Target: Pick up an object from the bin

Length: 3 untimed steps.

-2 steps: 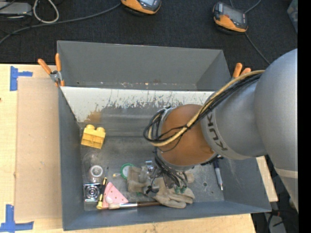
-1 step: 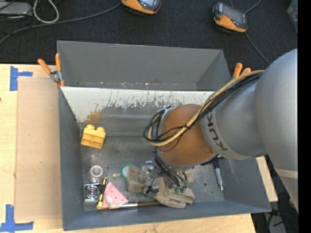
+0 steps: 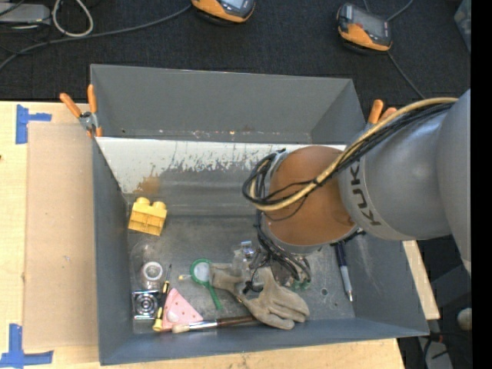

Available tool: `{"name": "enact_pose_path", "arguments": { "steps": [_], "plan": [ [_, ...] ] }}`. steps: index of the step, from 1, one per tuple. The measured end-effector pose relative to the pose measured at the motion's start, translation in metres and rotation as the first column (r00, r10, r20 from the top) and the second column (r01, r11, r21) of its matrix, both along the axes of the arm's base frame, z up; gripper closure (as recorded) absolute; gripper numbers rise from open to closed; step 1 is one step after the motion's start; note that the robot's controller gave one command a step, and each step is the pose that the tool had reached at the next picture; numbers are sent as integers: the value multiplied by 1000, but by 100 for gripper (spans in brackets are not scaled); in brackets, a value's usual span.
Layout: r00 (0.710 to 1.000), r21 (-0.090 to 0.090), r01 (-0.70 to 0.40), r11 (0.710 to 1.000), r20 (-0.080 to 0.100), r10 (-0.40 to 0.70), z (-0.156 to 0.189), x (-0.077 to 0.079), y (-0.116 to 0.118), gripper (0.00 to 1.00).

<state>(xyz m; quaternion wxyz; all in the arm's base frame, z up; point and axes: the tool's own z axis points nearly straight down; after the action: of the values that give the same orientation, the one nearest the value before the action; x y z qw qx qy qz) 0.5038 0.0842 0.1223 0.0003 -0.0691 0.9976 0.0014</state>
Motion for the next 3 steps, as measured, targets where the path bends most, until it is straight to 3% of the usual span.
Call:
{"name": "enact_pose_path", "arguments": {
  "steps": [1,2,3],
  "plan": [
    [1000,0,21,1000,-8,-21,15,-15,9,100],
    [1000,0,-28,1000,-4,28,38,-13,-5,100],
    [1000,1,-25,1000,-14,25,11,-7,8,100]
  ]
}}
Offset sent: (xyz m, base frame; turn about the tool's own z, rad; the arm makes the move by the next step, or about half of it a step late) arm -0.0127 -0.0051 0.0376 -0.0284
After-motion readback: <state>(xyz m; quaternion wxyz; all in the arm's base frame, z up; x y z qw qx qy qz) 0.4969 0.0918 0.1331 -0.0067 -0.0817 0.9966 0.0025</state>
